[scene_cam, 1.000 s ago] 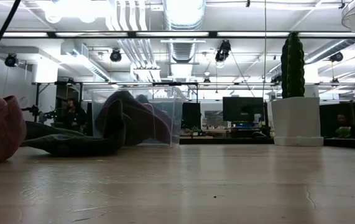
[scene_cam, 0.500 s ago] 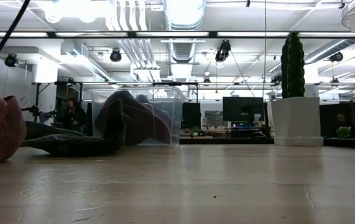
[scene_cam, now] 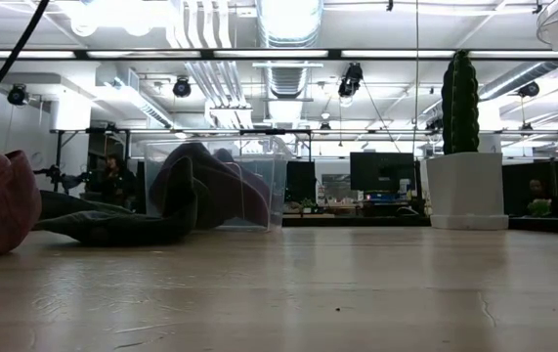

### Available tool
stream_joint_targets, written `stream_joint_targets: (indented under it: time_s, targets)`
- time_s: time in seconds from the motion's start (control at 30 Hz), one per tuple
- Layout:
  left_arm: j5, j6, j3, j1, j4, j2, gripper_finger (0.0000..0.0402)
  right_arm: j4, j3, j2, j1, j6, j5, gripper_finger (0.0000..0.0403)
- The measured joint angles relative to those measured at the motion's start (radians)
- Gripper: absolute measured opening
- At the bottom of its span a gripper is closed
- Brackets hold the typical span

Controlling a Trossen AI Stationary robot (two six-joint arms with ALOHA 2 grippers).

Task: Pick and place caps into container
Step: Put the black cap into the bottom transparent container

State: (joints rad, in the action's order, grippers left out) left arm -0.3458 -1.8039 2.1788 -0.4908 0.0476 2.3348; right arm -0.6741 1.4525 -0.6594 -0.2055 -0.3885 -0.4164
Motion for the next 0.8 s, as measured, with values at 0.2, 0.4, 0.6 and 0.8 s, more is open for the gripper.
stream_joint_targets:
  time_s: [0.2,0.4,0.6,0.8]
  targets:
    - [0.03,0.066,0.0,0.003,0.016,0.0,0.0161,-0.075,0.0,-0.004,0.0,-0.001,-0.003,0.0068]
    - [0.171,0.076,0.0,0.004,0.043,-0.003,0.0161,-0.086,0.0,-0.003,0.0,-0.001,-0.003,0.0068]
    - [0.1,0.11,-0.007,0.011,0.08,-0.034,0.0161,-0.086,0.0,-0.003,0.0,0.004,-0.003,0.0068]
    - [-0.019,0.282,-0.006,0.045,0.283,-0.161,0.0161,-0.088,0.0,-0.003,0.0,0.007,-0.003,0.0068]
